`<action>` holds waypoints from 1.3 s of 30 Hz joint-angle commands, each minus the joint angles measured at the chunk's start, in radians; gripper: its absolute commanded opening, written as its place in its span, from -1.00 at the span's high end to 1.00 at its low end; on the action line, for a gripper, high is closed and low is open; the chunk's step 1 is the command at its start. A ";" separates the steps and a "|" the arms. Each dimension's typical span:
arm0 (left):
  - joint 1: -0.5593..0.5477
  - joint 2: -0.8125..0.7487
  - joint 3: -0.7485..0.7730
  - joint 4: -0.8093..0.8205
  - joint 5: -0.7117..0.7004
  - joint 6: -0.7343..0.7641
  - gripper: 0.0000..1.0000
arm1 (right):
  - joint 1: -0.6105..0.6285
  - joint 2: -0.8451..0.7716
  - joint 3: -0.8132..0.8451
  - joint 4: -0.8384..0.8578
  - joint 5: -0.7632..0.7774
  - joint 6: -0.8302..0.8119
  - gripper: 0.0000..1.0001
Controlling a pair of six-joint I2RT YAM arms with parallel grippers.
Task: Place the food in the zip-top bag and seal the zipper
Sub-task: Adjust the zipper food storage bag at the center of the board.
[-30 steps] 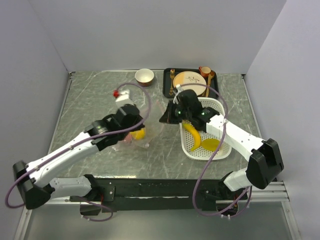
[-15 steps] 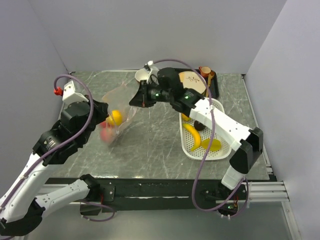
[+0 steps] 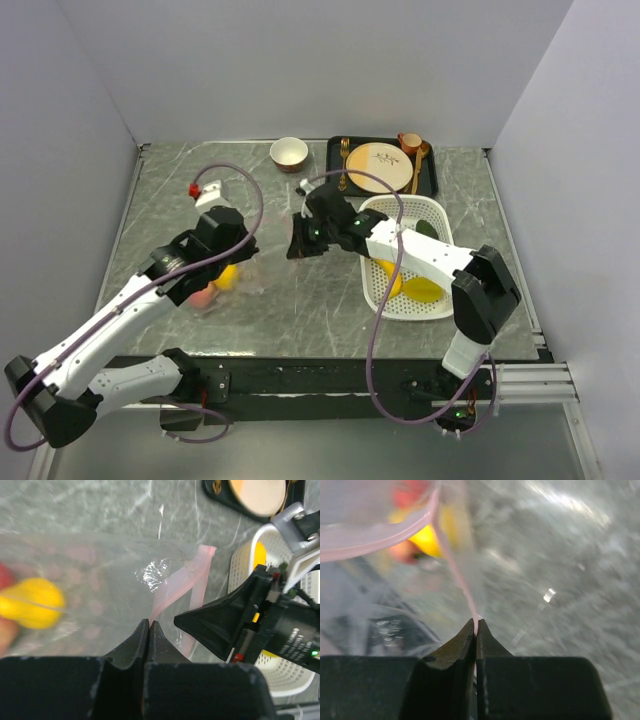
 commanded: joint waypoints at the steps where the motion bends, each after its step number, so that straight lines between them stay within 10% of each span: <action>1: 0.001 0.024 -0.005 0.112 0.096 -0.016 0.98 | -0.005 -0.119 -0.098 0.046 0.109 0.029 0.78; 8: 0.000 0.073 0.020 0.165 0.167 0.007 0.98 | -0.048 -0.202 -0.171 0.086 0.160 0.059 0.69; 11: -0.024 0.107 0.026 0.175 0.176 0.001 0.98 | -0.072 -0.231 -0.184 0.088 0.156 0.049 0.00; 16: -0.066 0.128 0.011 0.197 0.191 -0.040 0.99 | -0.129 -0.340 -0.212 0.048 0.210 0.023 -0.56; 24: -0.069 0.159 0.020 0.224 0.198 -0.017 0.98 | -0.354 -0.539 -0.356 -0.082 0.390 -0.029 -0.99; 39: -0.072 0.177 0.015 0.287 0.239 0.006 0.99 | -0.528 -0.337 -0.410 -0.095 0.445 -0.062 -1.00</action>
